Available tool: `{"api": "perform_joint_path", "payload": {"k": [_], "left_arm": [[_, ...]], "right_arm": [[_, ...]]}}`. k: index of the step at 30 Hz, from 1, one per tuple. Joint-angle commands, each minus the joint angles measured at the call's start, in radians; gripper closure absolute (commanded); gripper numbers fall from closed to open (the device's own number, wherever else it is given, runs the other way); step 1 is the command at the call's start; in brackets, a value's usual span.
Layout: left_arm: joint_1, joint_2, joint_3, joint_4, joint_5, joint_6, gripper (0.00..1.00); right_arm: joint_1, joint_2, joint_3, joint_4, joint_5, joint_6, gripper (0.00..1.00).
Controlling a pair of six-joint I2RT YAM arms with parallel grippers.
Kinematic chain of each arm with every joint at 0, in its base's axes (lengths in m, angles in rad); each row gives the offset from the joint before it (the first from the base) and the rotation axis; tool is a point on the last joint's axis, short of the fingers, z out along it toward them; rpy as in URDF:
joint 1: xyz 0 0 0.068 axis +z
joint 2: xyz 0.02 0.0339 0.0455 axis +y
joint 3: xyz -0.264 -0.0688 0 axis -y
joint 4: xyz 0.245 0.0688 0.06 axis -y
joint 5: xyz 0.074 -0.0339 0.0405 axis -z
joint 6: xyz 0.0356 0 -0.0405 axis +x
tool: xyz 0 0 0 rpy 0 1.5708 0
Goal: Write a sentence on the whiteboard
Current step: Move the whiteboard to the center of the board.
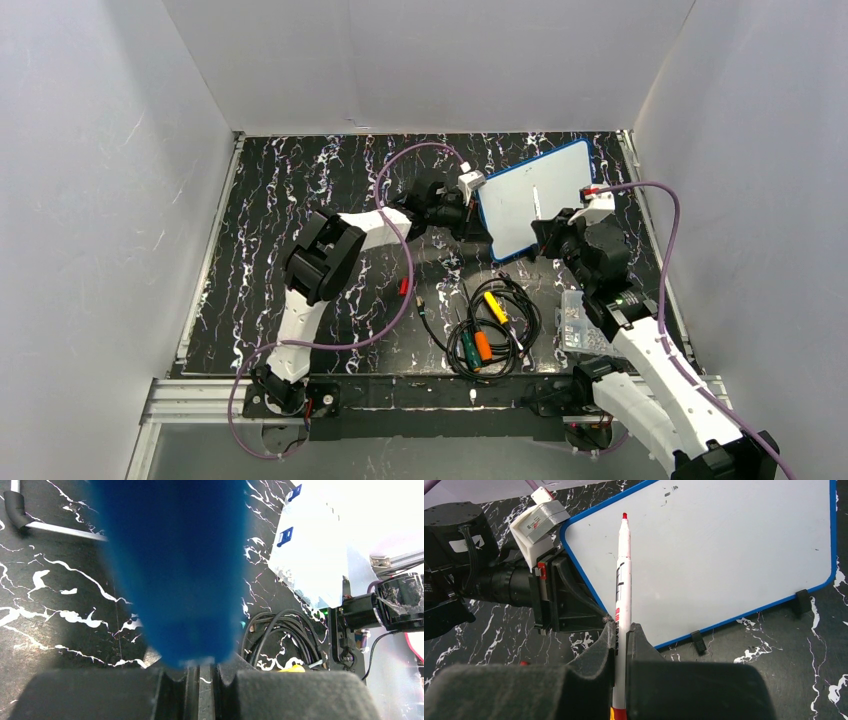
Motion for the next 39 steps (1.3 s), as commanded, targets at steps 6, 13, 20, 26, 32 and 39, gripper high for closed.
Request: {"api": "perform_joint_path", "payload": {"k": [6,13,20,26,32,39], "left_arm": [[-0.056,0.025,0.081,-0.032,-0.006,-0.072,1.0],[-0.077,0.104,0.169,-0.032,-0.03,-0.105,1.0],[-0.078,0.088,0.143,-0.031,-0.076,-0.092,0.83],[-0.075,0.02,0.087,-0.031,-0.111,-0.065,0.54],[-0.076,-0.019,0.051,-0.032,-0.138,-0.052,0.38],[-0.076,-0.079,0.003,-0.026,-0.158,-0.046,0.27]], "right_arm": [[-0.003,-0.035,0.026,0.01,0.012,-0.008,0.99],[-0.003,-0.049,0.027,0.004,0.023,-0.009,0.99],[-0.002,-0.062,0.026,-0.022,0.042,-0.024,0.99],[-0.003,-0.086,0.011,-0.007,0.035,-0.024,0.99],[-0.003,-0.094,0.023,-0.027,0.085,-0.017,0.99],[-0.003,-0.095,0.029,-0.044,0.12,-0.014,0.99]]}}
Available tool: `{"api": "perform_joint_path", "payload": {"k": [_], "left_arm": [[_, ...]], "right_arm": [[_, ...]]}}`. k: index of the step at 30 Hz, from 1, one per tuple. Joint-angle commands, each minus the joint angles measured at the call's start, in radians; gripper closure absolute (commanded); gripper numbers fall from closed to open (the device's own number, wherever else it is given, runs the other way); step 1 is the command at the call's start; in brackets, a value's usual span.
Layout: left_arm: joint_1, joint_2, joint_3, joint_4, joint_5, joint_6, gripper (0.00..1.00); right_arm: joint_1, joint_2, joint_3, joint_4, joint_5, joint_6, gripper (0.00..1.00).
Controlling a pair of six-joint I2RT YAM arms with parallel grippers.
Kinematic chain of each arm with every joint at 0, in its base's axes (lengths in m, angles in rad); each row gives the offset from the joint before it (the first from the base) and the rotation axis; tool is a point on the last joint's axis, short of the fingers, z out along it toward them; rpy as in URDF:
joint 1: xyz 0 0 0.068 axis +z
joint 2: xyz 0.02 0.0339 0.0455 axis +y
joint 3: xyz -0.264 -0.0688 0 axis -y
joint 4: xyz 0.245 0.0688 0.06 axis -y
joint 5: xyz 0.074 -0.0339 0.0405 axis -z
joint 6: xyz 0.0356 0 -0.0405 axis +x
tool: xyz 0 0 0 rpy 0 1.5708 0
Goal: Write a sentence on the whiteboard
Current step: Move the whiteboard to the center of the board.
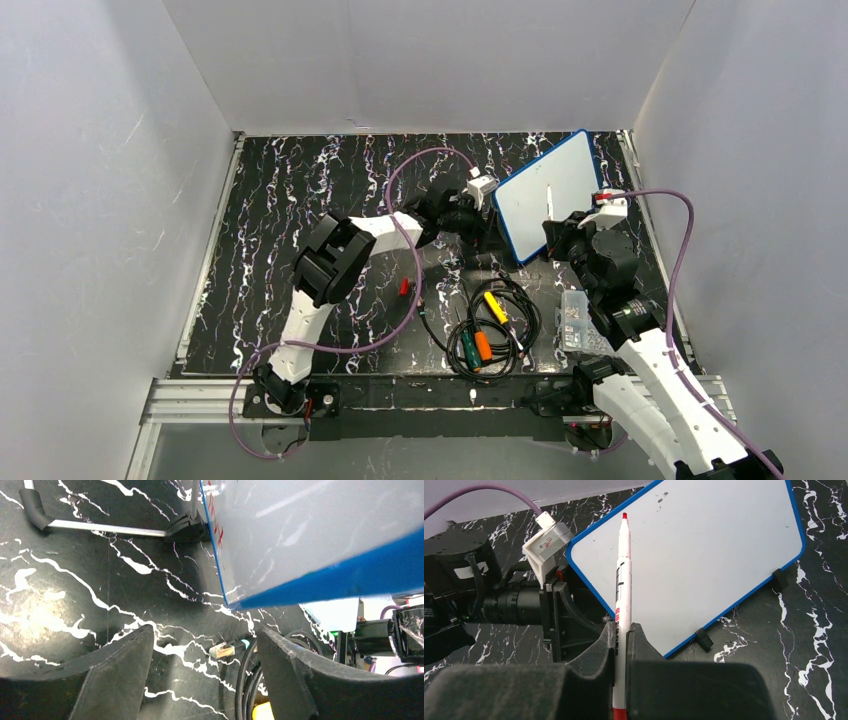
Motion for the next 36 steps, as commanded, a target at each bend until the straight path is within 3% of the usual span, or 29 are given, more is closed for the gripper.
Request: {"api": "perform_joint_path", "payload": {"k": [1,8,15,20,28,36], "left_arm": [[-0.013,-0.126,-0.048,-0.018,-0.022,0.025,0.23],[-0.013,-0.201,-0.118,0.028,-0.112,0.008,0.13],[-0.014,-0.336,-0.251,0.076,-0.265,0.009,0.12],[-0.046,-0.477,-0.306,0.046,-0.367,-0.018,0.13],[-0.221,-0.41,-0.136,-0.161,-0.531,-0.144,0.16],[-0.298,-0.217,0.088,-0.244,-0.579,-0.23,0.18]], "right_arm": [[-0.003,-0.01,0.029,0.011,0.035,-0.005,0.99],[-0.003,-0.02,0.031,0.008,0.036,-0.001,0.99],[-0.003,-0.023,0.072,-0.024,0.076,-0.002,0.99],[-0.003,-0.009,0.161,-0.11,0.184,0.0,0.99],[-0.003,-0.004,0.292,-0.201,0.403,0.014,0.99],[-0.003,-0.013,0.356,-0.21,0.448,0.013,0.99]]}}
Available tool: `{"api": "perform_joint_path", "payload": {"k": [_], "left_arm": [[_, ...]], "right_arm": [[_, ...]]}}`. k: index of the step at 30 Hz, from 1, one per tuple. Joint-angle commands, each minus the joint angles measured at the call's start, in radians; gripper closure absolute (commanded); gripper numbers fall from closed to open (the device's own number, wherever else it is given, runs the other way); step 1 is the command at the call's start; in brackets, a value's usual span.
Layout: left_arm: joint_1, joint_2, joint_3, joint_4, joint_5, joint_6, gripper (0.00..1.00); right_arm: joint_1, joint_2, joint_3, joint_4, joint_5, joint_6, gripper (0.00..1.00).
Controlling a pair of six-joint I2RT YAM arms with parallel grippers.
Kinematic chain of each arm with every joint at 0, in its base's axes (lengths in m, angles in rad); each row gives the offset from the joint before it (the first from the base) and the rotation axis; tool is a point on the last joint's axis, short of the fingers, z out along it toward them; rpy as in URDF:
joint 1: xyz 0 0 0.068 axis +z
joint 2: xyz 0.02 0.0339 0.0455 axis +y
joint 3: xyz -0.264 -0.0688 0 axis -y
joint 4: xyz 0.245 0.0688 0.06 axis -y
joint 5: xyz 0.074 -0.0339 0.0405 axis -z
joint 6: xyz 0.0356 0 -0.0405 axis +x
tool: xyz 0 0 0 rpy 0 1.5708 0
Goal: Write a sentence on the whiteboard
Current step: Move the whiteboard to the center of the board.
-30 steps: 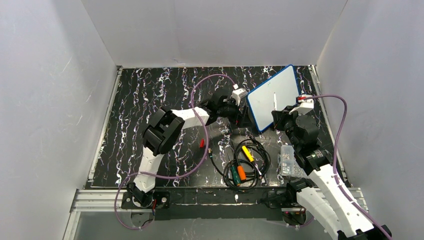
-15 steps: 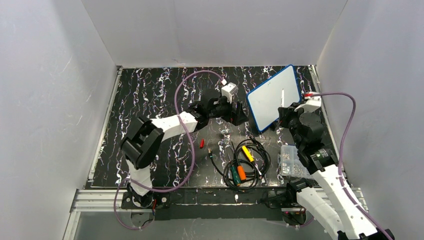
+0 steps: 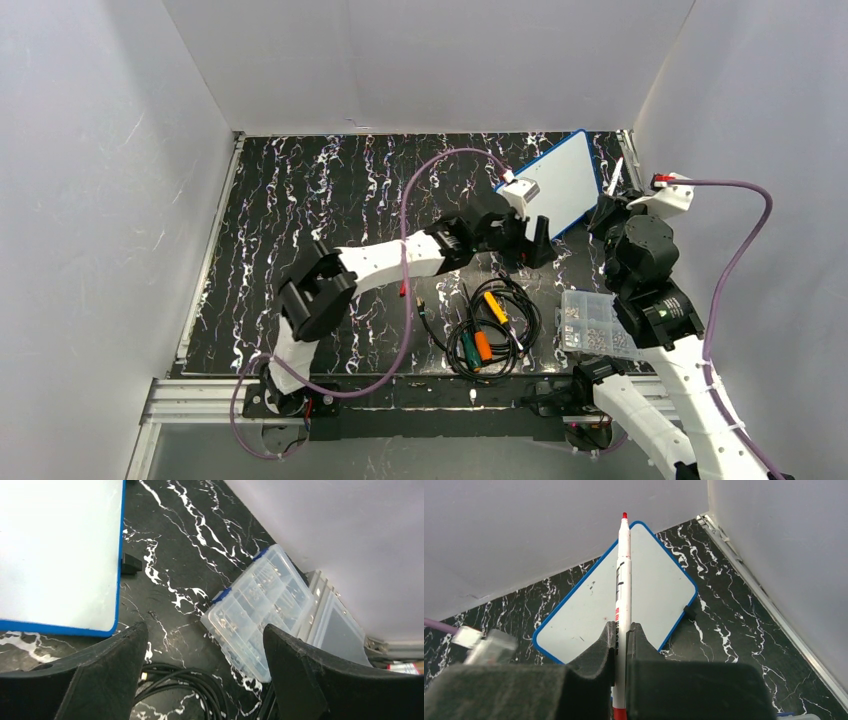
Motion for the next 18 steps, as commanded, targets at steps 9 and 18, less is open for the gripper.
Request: {"api": "perform_joint_path", "payload": {"k": [9,18], "left_arm": [[-0.045,0.294,0.347,-0.233,-0.202,-0.094,0.18],[-0.06,0.437,0.516,-0.317,-0.199,-0.094,0.18]], "right_arm": [[-0.003,-0.051,0.086,-0.008,0.022,0.008,0.99],[-0.003,-0.059,0.065,0.003,0.008,0.009,0.99]]}}
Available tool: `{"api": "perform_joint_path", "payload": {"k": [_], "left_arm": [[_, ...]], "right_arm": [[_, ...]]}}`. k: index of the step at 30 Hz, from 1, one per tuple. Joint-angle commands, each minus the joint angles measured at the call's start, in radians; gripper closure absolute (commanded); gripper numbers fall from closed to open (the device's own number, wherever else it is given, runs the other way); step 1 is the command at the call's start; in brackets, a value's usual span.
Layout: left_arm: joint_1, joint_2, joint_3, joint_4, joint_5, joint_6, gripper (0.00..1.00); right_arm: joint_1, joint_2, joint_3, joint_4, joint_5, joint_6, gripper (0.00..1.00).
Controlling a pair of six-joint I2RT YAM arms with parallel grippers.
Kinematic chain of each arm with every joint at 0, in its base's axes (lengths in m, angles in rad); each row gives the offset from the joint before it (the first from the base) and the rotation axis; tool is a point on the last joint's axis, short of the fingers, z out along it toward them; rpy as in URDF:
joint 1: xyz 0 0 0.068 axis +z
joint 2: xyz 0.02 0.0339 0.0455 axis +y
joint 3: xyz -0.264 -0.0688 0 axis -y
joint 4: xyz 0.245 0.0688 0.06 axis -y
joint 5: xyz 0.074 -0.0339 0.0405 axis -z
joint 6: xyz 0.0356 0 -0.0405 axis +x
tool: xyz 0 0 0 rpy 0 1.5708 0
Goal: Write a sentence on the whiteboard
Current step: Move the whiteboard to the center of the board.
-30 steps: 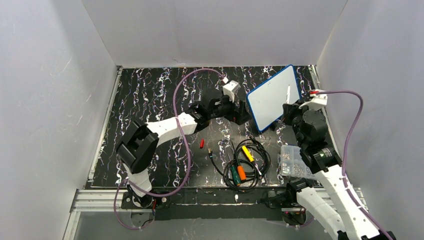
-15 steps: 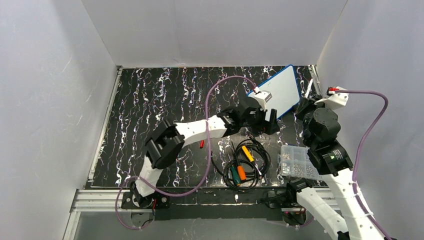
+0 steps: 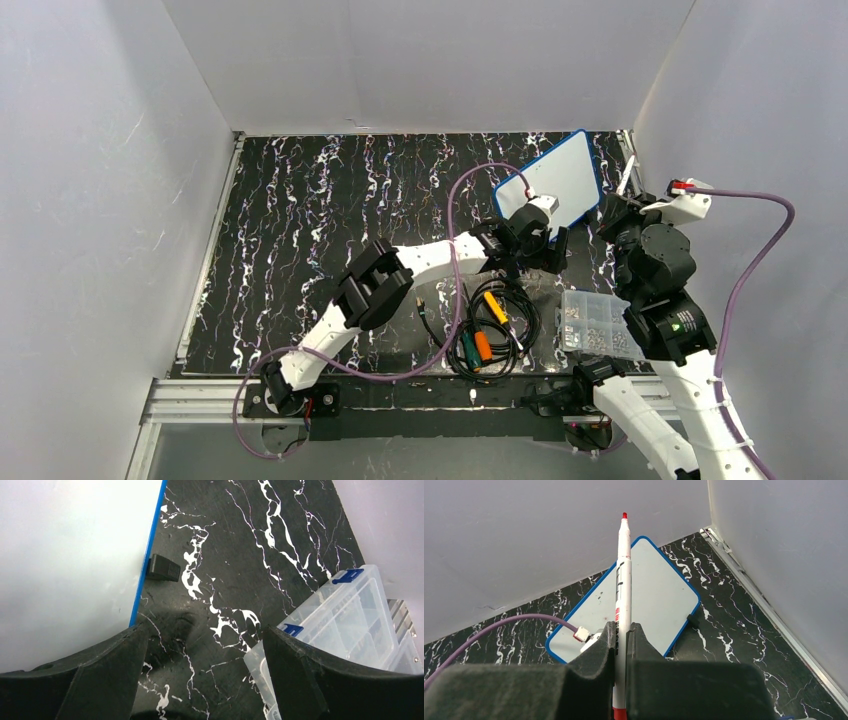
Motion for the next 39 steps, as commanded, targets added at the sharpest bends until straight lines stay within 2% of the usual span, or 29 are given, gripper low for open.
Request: {"api": "perform_joint_path", "payload": {"k": [1,6,11,20,26,32,39], "left_arm": [[-0.009,0.032,0.097,-0.06,-0.026,-0.006,0.18],[-0.014,0.112,0.211,-0.133,-0.071,0.003,0.18],[-0.012,0.154,0.263,-0.184,-0.165,0.041,0.18],[0.024,0.13,0.215,-0.189,-0.254,0.09,0.19],[0.025,0.141,0.232,-0.225,-0.324,0.151,0.32],[0.047,0.136,0.215,-0.227,-0.371,0.148,0.36],[0.071,0.134,0.205,-0.191,-0.467,0.128,0.49]], "right_arm": [[-0.003,-0.011,0.022,0.033,-0.002,0.009,0.99],[-0.003,-0.013,0.012,0.041,-0.01,0.013,0.99],[-0.002,-0.015,0.007,0.045,-0.018,0.012,0.99],[-0.003,-0.015,-0.003,0.048,-0.029,0.011,0.99],[-0.003,-0.015,-0.008,0.05,-0.036,0.011,0.99],[-0.003,-0.017,-0.012,0.051,-0.044,0.012,0.99],[-0.002,-0.018,-0.017,0.048,-0.049,0.015,0.99]]}}
